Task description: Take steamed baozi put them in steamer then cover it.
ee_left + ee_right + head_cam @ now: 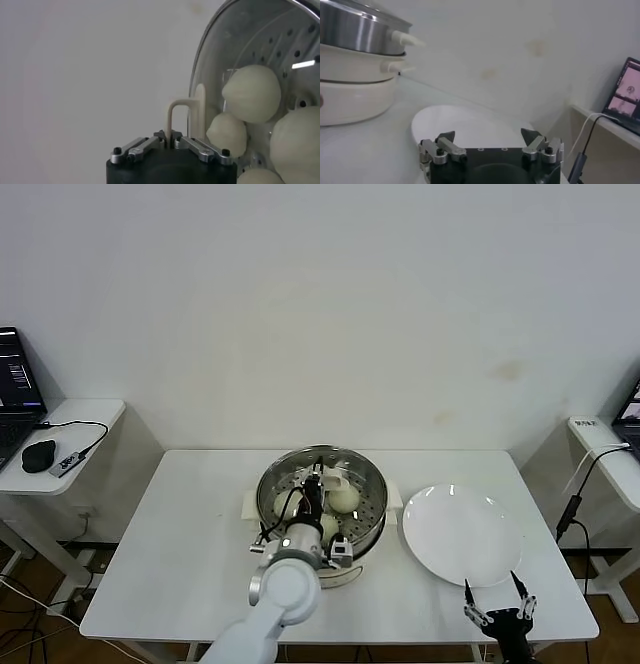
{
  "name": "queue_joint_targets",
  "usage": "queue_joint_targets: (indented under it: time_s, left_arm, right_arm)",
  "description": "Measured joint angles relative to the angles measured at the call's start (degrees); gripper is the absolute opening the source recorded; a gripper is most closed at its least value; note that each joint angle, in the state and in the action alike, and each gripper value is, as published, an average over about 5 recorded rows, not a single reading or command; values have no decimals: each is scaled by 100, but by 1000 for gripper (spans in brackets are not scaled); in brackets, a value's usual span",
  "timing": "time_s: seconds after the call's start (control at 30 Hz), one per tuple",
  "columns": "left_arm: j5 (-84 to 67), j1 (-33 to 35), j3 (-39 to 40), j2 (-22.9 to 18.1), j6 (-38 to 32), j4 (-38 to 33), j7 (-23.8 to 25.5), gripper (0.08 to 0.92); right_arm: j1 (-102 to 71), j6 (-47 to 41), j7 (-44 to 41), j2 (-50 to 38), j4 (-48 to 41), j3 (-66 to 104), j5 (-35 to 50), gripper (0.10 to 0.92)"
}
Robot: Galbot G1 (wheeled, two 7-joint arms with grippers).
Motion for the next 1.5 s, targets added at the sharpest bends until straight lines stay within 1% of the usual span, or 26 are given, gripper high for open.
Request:
queue_joint_targets:
  time_s: [0.27, 0.57, 0.67, 0.77, 0.93, 1.13, 1.3, 1.5]
  left_arm:
    - [-76, 148, -22, 120, -9, -226, -35, 477]
    - [-180, 512, -158, 350, -97, -669, -143, 735]
    - [-244, 669, -247, 456, -131, -862, -190, 799]
    - [-329, 845, -365, 565, -174, -1077, -265, 819]
    - [-600, 1208, -652, 772, -250, -1488, -468, 823]
    - [-1457, 1921, -1230, 1062, -425, -2027, -927, 823]
    - [-2865, 2652, -1966, 1125, -788, -2380, -1495, 823]
    - [-5133, 3462, -2927, 963, -1626, -2386, -2086, 823]
  right_arm:
    - [-6, 0, 6, 13, 6, -32, -39, 823]
    - [-24, 7, 16, 14, 28, -58, -72, 823]
    - [-25, 9, 21, 15, 34, -80, -90, 823]
    - [-34, 11, 25, 17, 45, -106, -111, 823]
    - [-65, 17, 28, 16, 73, -127, -134, 823]
    - [-78, 4, 26, 13, 127, -173, -160, 823]
    - [-84, -5, 25, 2, 151, -236, -176, 823]
    - [-98, -18, 24, -83, 132, -320, -121, 823]
